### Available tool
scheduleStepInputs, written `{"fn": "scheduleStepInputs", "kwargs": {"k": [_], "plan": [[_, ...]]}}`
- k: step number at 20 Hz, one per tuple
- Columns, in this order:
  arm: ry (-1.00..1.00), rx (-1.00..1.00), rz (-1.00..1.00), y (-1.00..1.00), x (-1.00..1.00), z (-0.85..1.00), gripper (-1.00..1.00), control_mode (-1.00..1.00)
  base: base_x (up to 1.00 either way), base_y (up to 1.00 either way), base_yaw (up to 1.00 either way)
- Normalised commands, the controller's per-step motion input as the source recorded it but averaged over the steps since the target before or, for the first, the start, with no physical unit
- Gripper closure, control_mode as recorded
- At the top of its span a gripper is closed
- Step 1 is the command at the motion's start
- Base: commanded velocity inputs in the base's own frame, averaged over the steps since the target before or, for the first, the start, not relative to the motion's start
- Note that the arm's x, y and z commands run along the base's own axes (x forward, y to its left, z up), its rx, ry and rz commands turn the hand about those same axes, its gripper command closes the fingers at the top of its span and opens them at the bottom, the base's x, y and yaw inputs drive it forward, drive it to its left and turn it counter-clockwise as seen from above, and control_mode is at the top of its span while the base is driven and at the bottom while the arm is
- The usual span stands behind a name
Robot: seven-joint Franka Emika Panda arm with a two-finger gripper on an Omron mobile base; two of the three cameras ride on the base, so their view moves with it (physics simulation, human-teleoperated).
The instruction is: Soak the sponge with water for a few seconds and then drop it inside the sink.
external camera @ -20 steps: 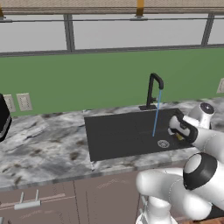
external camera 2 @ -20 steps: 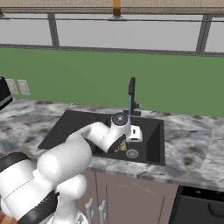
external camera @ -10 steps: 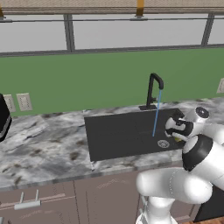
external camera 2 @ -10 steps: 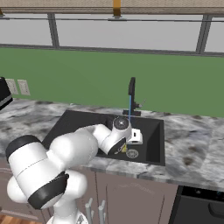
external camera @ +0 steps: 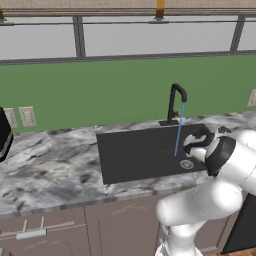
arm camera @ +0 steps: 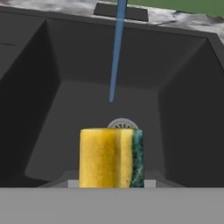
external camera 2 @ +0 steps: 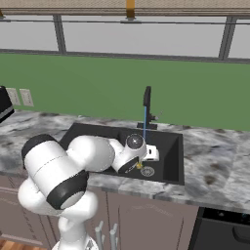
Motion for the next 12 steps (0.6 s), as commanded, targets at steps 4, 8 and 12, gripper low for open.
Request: {"fn": "scheduleStepInputs", "kwargs": {"k": [4,8,12], "plan": [[0.04,0.00,0.00,-0.07,0.27,0.00,1.00,-1.00,0.00,0.00,0.00],[0.00,0.00,0.00,-0.17,0.27,-0.01,1.00,-1.00,0.00,0.00,0.00],[0.00,0.00,0.00,-0.14,0.22,-0.14,1.00,-1.00,0.00,0.00,0.00]]}}
